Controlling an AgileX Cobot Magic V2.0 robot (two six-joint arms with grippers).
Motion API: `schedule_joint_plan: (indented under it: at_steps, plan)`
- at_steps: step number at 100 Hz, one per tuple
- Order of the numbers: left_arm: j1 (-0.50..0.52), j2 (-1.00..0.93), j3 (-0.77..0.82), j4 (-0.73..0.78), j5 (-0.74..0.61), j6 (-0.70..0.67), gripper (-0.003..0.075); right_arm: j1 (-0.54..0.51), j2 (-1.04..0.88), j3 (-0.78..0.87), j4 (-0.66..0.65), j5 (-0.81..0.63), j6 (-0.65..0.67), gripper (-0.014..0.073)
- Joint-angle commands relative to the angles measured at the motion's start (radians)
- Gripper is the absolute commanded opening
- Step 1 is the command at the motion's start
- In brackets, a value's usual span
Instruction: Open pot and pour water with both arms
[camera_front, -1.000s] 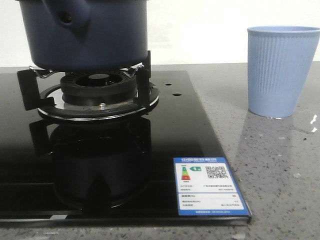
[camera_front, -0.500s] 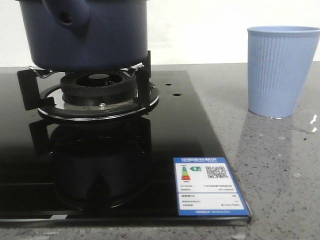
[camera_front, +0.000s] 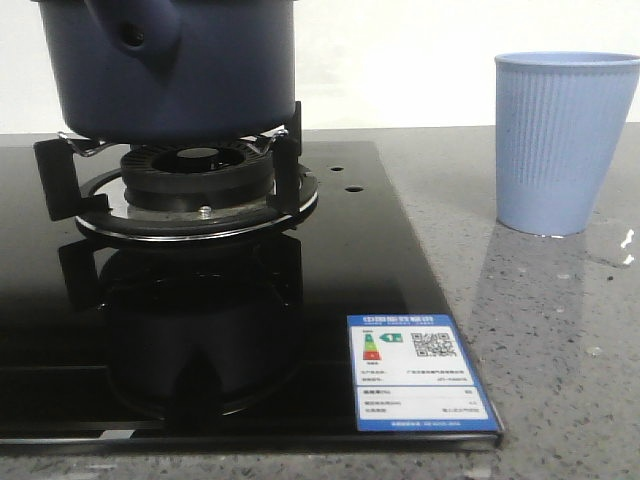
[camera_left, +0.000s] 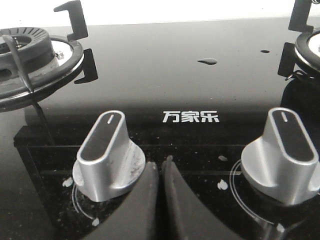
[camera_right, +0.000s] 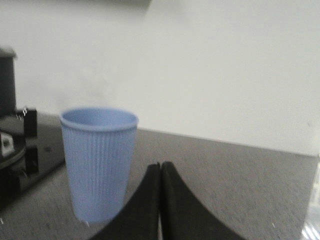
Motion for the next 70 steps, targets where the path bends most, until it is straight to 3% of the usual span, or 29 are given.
schedule_joint_plan:
  at_steps: [1,20,39,50,70]
  plan:
    - [0.000,-0.025,0.040,0.019,-0.058,-0.008,-0.0019,-0.005,-0.022,0.005,0.052,-0.192,0.059,-0.0074]
    - [0.000,-0.025,0.040,0.015,-0.187,-0.008,-0.0019,-0.005,-0.022,0.004,0.189,-0.134,0.152,-0.0074]
    - [0.000,-0.025,0.040,-0.003,-0.435,-0.008,-0.0019,-0.005,-0.022,0.004,0.390,-0.099,0.155,-0.0074]
    - [0.000,-0.025,0.040,-0.223,-0.573,-0.012,-0.0019,-0.005,-0.022,-0.003,0.433,-0.142,0.155,-0.0074]
    - [0.000,-0.025,0.036,-0.669,-0.723,-0.012,-0.0019,-0.005,-0.022,-0.078,0.433,-0.002,0.155,-0.0074]
